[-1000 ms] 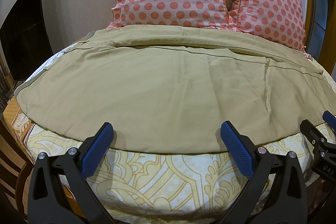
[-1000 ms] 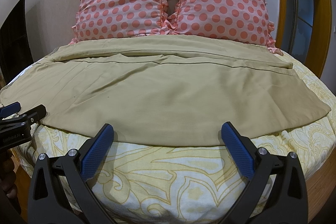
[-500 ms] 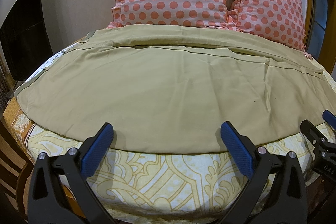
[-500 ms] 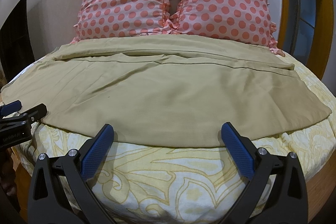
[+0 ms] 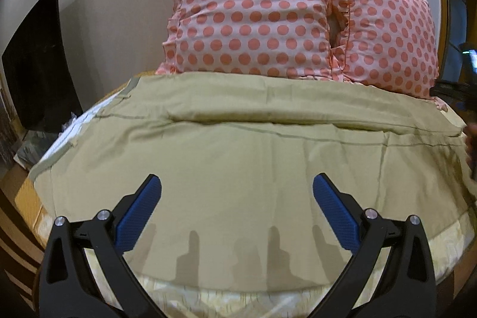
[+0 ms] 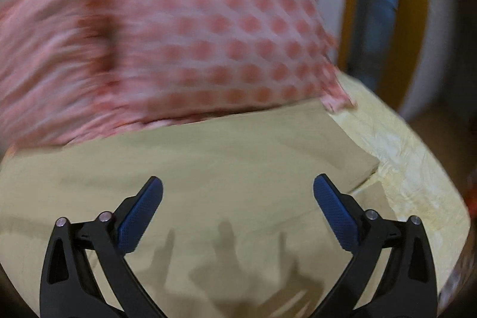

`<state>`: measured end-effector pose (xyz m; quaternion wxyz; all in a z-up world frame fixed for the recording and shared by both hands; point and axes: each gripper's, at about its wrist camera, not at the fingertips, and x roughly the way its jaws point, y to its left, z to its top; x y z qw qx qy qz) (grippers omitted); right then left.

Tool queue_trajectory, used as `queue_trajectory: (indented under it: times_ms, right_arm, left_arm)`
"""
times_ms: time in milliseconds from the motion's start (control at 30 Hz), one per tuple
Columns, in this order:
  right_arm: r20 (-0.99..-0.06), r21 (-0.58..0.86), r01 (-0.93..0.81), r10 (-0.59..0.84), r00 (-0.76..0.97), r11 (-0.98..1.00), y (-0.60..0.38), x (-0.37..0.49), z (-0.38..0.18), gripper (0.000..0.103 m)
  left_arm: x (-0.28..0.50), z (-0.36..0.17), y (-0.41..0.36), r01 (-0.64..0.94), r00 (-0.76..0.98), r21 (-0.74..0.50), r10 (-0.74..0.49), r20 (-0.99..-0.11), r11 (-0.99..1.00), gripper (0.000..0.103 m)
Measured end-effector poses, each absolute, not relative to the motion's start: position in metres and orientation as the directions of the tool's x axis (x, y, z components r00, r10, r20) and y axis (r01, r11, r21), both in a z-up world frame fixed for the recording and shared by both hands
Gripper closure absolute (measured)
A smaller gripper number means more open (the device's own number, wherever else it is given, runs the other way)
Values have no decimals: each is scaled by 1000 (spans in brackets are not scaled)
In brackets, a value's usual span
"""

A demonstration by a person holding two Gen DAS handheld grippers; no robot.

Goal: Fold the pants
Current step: 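Grasp the khaki pants leg hem with the right tool and lift it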

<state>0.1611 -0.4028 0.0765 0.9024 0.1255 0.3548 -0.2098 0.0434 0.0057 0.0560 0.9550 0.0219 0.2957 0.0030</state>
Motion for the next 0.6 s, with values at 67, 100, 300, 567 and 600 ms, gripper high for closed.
queue_trajectory:
  times_ms: [67, 100, 300, 567, 600]
  right_arm:
    - [-745, 106, 544, -296, 598, 832, -433, 201, 59, 14]
    - [-764, 123, 571, -290, 577, 812, -444, 216, 52, 14]
    - [-839, 163, 711, -283, 465, 684, -489, 288, 14, 14]
    - [-851, 24, 762, -386, 355, 648, -494, 319, -8, 14]
    - [-856, 39, 775, -379, 351, 630, -498, 320, -8, 14]
  left_arm:
    - [54, 58, 5, 5, 824, 42, 19, -566, 999, 2]
    - [59, 58, 5, 5, 824, 39, 18, -566, 999, 2]
    - [91, 53, 6, -3, 804, 22, 16, -595, 1000, 2]
    - [102, 46, 6, 9, 790, 12, 0, -613, 1000, 2]
    - [103, 45, 5, 9, 789, 12, 0, -615, 1000, 2]
